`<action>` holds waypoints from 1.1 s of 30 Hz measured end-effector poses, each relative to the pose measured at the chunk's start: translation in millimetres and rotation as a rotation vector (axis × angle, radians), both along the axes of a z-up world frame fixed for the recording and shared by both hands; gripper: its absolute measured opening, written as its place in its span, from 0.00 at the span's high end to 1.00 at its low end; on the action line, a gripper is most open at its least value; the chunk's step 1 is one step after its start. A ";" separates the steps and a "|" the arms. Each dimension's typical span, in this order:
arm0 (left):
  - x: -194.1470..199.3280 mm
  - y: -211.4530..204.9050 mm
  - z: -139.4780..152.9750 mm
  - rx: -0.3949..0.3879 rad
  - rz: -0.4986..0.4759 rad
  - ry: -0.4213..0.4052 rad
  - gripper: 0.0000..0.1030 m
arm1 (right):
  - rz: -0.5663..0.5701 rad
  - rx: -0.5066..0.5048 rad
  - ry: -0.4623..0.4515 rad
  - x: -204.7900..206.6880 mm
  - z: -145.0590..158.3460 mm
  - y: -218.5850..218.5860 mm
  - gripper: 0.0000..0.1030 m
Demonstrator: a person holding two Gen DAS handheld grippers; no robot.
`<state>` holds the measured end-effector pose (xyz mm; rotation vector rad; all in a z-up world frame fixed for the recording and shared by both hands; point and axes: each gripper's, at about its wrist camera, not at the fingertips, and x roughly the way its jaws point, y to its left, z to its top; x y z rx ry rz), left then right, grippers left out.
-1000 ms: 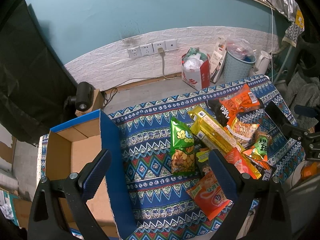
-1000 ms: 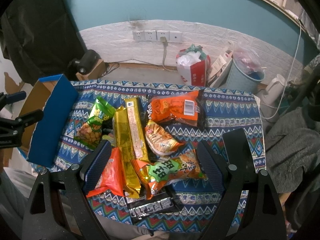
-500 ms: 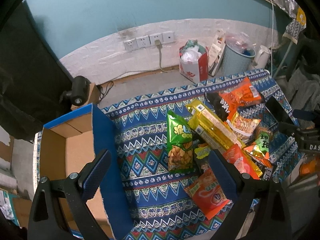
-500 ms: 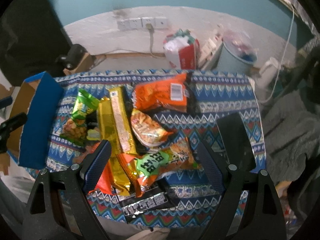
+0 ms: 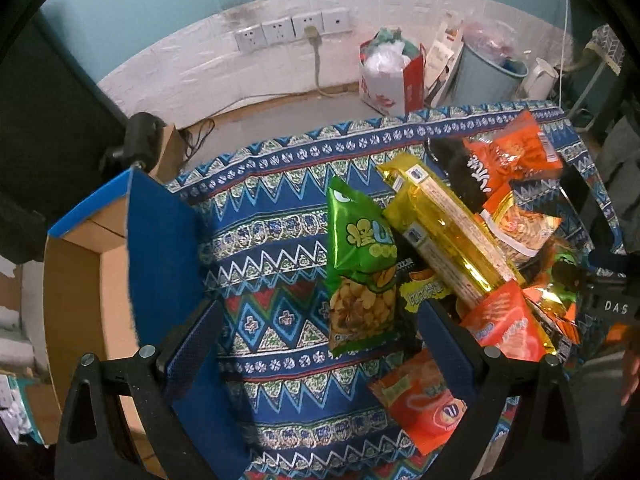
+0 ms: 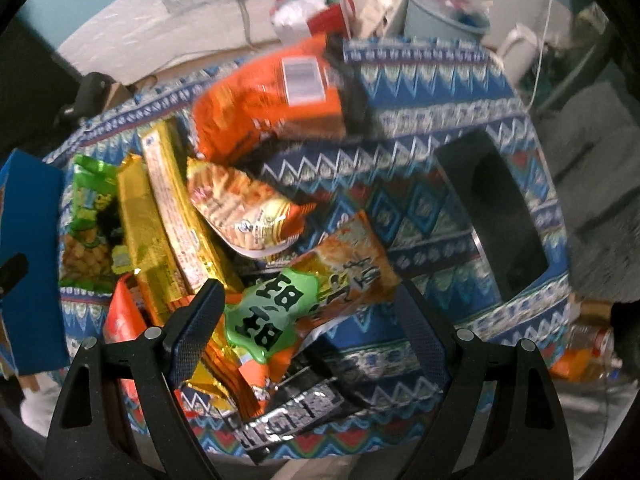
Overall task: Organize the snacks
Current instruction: 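Grasp the green peanut bag with the left gripper while the right grasps the orange-green bag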
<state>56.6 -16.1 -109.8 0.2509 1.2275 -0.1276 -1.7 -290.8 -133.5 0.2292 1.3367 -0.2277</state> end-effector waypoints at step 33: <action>30.4 -10.1 -79.4 0.026 -0.031 0.126 0.57 | 0.137 -0.166 0.022 -13.5 -47.3 -12.1 0.70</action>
